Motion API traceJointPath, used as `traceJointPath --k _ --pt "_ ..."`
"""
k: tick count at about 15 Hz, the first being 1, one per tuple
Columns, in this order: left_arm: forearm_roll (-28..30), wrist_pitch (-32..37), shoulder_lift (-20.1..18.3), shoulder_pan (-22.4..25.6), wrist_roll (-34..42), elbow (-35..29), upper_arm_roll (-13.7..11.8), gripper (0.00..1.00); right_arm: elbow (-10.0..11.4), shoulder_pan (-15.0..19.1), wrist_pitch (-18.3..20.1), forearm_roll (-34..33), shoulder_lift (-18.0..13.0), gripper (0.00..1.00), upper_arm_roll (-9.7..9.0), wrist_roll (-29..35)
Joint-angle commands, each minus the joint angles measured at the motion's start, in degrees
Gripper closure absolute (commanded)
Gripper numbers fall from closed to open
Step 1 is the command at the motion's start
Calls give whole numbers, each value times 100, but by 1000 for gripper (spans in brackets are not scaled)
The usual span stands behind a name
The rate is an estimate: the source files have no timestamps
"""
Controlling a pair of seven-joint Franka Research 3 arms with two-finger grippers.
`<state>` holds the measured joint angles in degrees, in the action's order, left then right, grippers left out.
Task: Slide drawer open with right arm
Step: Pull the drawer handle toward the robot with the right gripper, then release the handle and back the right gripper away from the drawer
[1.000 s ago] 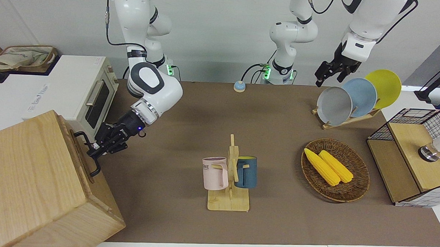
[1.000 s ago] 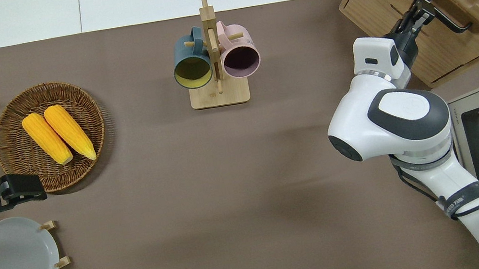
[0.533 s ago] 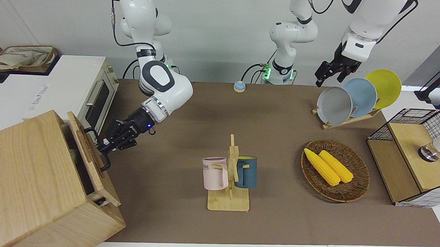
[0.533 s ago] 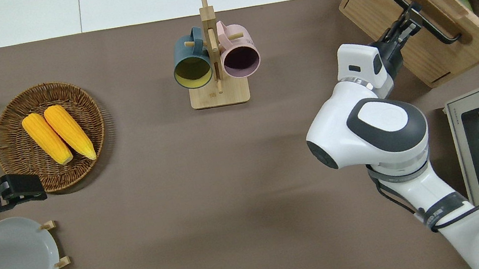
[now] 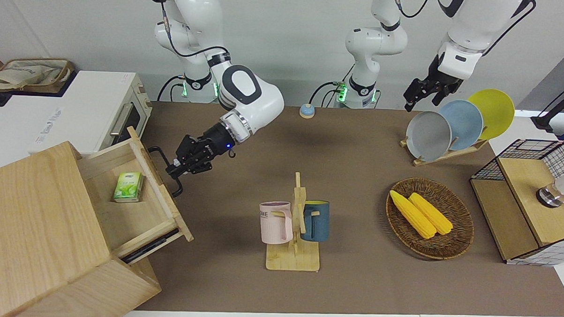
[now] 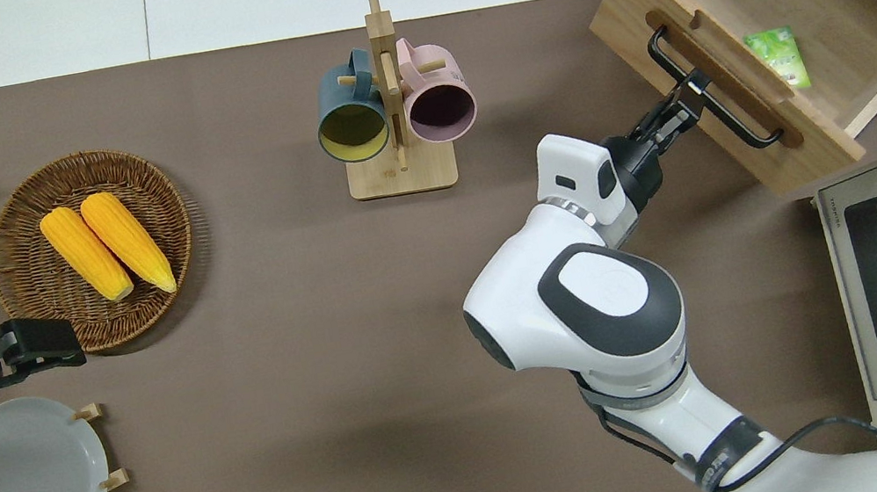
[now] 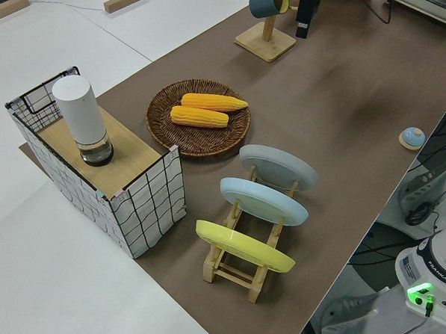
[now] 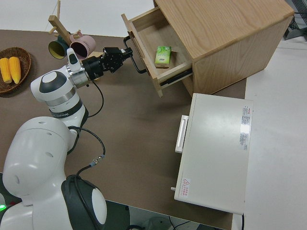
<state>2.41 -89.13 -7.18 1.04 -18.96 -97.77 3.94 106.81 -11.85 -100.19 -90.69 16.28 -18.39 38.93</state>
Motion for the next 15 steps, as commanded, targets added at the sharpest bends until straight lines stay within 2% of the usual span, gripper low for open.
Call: traceJointPath --k 1,4,10,15 --pt "5 97 -47 -7 51 21 -25 7 -29 -72 587 402 -187 1000 -358 282" --pt "5 89 -47 -7 51 21 -25 7 -46 -89 903 586 -196 1000 -604 273" --pt "5 89 -47 -7 51 21 -25 7 -64 -168 1282 815 -240 1000 -894 264" --pt "5 97 -47 -7 59 21 -25 7 -108 -195 1598 1035 -257 1000 -1211 264"
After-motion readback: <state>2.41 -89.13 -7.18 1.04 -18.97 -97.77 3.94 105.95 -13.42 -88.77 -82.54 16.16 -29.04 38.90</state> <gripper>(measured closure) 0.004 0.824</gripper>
